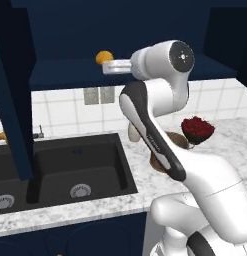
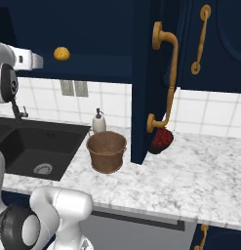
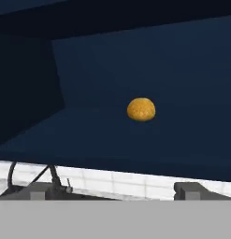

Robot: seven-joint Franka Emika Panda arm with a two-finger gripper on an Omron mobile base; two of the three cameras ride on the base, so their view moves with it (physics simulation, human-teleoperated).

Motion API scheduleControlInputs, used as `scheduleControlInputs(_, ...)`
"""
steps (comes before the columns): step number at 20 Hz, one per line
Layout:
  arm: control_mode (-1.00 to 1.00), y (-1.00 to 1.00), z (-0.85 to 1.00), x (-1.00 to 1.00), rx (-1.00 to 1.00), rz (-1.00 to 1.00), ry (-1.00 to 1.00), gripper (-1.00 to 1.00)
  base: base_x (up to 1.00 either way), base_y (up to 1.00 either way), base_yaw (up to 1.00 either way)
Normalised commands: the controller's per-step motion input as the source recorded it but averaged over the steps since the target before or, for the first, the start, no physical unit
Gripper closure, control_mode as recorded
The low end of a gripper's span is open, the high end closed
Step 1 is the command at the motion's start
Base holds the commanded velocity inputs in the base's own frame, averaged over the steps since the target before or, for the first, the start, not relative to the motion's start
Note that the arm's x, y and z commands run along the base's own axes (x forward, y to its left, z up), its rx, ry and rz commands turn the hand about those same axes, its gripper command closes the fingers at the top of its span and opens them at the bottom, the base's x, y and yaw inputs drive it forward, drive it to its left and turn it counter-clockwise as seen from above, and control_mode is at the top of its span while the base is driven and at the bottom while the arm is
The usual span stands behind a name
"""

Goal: Open the cabinet, pick up the bread from the cabinet and place it in the basket. Then move the basket to the dining counter.

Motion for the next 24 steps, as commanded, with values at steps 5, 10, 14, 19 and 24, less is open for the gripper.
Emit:
scheduleControlInputs(5,-1.0,-0.17,0.52,0.7,-0.01,-0.06,-0.03,-1.0,0.0,0.0,0.0)
scheduleControlInputs(10,-1.0,-0.15,0.32,0.59,0.0,-0.01,0.1,-1.0,0.0,0.0,0.0)
scheduleControlInputs(14,-1.0,-0.02,-0.23,0.71,0.0,0.0,0.03,-1.0,0.0,0.0,0.0)
scheduleControlInputs(19,-1.0,0.02,-0.27,0.6,0.0,0.0,0.0,-1.0,0.0,0.0,0.0)
scheduleControlInputs(24,-1.0,0.0,0.0,0.59,0.0,0.0,0.05,-1.0,0.0,0.0,0.0)
